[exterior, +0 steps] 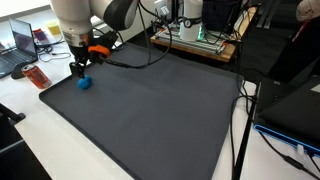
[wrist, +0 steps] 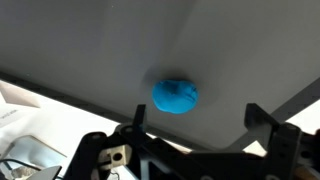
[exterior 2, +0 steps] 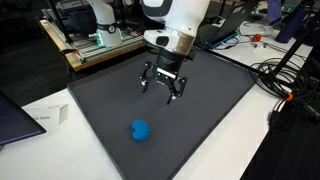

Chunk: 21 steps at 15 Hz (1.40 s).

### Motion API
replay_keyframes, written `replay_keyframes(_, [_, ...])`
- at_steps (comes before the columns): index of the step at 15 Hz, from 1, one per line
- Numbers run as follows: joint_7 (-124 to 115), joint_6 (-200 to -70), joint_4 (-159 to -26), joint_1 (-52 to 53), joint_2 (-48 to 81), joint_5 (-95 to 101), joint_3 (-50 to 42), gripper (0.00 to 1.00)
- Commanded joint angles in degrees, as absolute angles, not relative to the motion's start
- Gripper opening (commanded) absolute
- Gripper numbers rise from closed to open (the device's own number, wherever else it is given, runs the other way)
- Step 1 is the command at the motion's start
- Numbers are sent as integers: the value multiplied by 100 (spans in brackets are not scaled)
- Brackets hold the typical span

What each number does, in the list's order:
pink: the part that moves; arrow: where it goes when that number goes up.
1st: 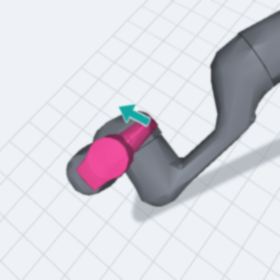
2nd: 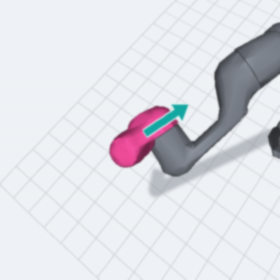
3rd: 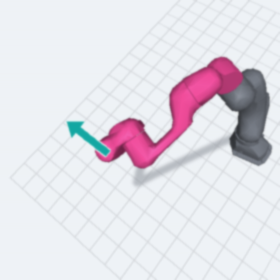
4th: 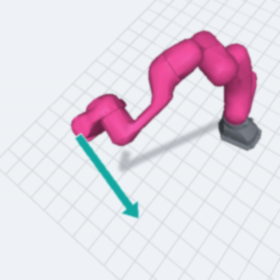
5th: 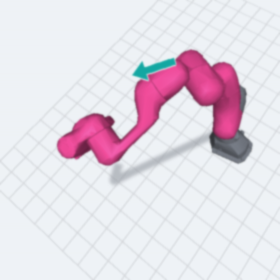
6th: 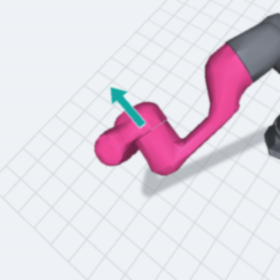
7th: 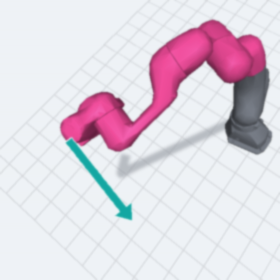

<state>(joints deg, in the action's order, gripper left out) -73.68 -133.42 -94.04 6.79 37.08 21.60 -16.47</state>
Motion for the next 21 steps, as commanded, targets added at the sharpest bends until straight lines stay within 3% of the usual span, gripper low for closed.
replay_keyframes(1, [-7851, -13651, -9428, 910, 3929, 2564, -1811, 100])
replay_keyframes(14, [-6455, -14843, -10323, 717, 3744, 2827, -1970, 100])
replay_keyframes(21, [-4426, -15670, -10818, 65, 3482, 2306, -1739, 100])
